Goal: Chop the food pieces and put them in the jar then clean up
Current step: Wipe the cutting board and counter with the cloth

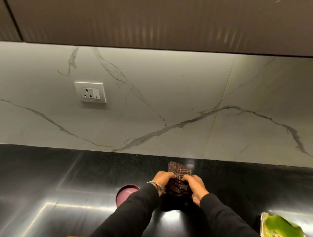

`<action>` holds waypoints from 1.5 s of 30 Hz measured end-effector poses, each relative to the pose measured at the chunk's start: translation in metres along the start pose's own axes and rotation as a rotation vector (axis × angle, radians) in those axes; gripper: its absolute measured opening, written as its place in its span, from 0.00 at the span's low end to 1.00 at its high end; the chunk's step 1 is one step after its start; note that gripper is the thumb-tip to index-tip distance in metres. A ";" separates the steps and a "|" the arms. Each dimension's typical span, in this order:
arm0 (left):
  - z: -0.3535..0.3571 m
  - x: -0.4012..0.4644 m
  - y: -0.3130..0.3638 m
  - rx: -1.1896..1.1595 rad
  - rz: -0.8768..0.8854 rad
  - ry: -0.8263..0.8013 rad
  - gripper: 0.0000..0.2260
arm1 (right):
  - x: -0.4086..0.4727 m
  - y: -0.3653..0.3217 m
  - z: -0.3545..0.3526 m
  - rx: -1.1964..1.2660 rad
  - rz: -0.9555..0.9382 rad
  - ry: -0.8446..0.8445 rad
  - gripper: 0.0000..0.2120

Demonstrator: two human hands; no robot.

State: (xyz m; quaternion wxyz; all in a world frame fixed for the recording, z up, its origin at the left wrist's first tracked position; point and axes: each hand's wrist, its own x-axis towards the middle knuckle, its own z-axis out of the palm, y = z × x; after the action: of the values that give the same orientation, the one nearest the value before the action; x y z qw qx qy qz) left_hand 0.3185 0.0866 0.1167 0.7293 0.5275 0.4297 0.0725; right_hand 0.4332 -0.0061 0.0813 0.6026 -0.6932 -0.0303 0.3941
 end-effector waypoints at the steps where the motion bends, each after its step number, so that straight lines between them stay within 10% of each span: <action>1: -0.002 -0.006 -0.002 0.009 0.004 -0.002 0.11 | -0.009 0.001 -0.001 0.007 0.001 0.001 0.10; 31: -0.212 -0.222 -0.140 -0.284 -0.003 -0.059 0.13 | -0.261 0.127 0.139 -0.198 -0.062 -0.298 0.11; 39: -0.240 -0.239 -0.176 -0.403 -0.064 0.059 0.13 | -0.258 0.179 0.117 -1.348 -0.313 0.018 0.15; 45: -0.243 -0.235 -0.187 -0.401 -0.102 0.114 0.13 | -0.252 0.184 0.120 -1.402 -0.276 -0.087 0.14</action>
State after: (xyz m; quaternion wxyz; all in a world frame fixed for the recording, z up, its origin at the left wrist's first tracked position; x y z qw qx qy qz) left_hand -0.0631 0.0465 0.0726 0.7968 0.3445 0.4734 0.1492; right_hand 0.1105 -0.0891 0.0562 0.0581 -0.8909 -0.3878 0.2292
